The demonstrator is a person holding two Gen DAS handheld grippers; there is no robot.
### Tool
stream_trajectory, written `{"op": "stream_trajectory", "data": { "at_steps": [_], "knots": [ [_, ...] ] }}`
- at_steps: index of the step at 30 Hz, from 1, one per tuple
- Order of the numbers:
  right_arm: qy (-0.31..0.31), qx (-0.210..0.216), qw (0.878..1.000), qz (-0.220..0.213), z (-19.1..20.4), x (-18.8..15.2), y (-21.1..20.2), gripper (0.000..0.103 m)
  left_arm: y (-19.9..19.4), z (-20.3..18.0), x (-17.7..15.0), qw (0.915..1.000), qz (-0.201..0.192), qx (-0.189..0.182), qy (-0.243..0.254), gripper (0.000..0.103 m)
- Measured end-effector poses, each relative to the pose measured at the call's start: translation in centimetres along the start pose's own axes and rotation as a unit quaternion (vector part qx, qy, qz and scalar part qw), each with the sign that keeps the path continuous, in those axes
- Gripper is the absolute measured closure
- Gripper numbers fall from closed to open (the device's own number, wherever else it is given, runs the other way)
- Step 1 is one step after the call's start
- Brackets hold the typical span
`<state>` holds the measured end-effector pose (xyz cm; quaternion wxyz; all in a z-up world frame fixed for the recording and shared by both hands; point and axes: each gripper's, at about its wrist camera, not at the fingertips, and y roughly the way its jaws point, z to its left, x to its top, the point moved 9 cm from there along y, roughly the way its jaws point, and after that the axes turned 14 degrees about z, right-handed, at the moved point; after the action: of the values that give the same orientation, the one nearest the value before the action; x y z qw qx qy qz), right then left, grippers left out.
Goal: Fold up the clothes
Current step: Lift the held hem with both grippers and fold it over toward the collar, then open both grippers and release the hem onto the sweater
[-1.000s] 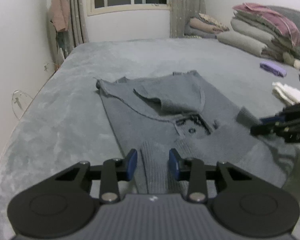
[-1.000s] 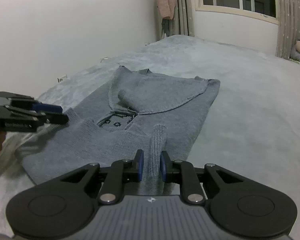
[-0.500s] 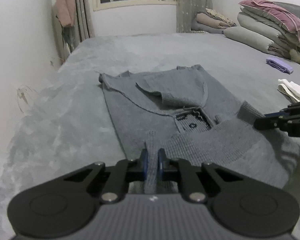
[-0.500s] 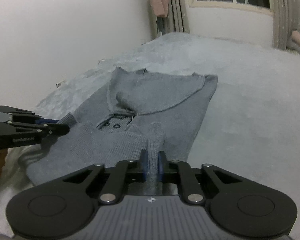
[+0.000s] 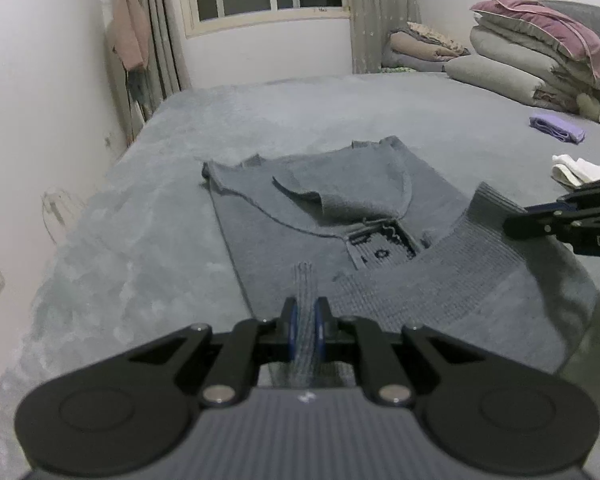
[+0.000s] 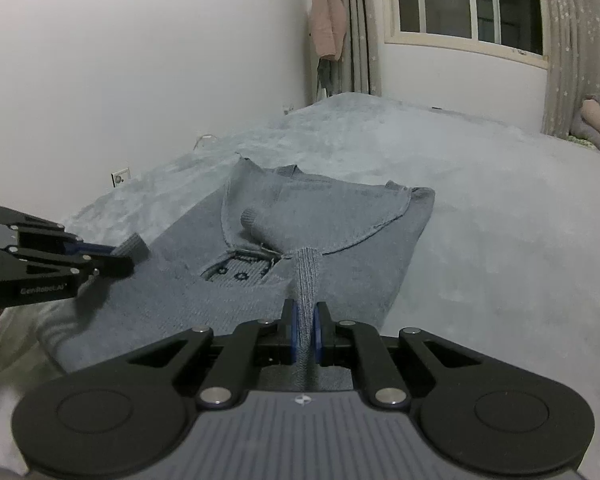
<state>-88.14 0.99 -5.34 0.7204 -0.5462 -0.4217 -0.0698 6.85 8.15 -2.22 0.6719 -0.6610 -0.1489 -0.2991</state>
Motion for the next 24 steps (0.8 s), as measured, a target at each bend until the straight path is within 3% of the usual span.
{"op": "stream_trajectory", "data": {
  "at_steps": [6, 13, 17, 24],
  "knots": [
    [-0.002, -0.006, 1.0, -0.009, 0.1, 0.3, -0.3, 0.094, -0.1, 0.7, 0.5, 0.9994, -0.004, -0.004, -0.033, 0.096],
    [-0.004, -0.017, 1.0, -0.023, -0.1, 1.0, -0.7, 0.095, -1.6, 1.7, 2.5, 0.9972, -0.042, 0.004, -0.063, 0.097],
    [0.006, -0.028, 0.999, -0.027, -0.8, 2.2, 0.2, 0.095, -0.2, 2.7, 4.2, 0.9949, -0.047, 0.005, -0.089, 0.097],
    [-0.004, -0.061, 0.997, -0.04, -1.8, 4.3, 2.1, 0.095, 1.9, 3.8, 6.8, 0.9935, -0.064, 0.031, -0.089, 0.097]
  ]
}}
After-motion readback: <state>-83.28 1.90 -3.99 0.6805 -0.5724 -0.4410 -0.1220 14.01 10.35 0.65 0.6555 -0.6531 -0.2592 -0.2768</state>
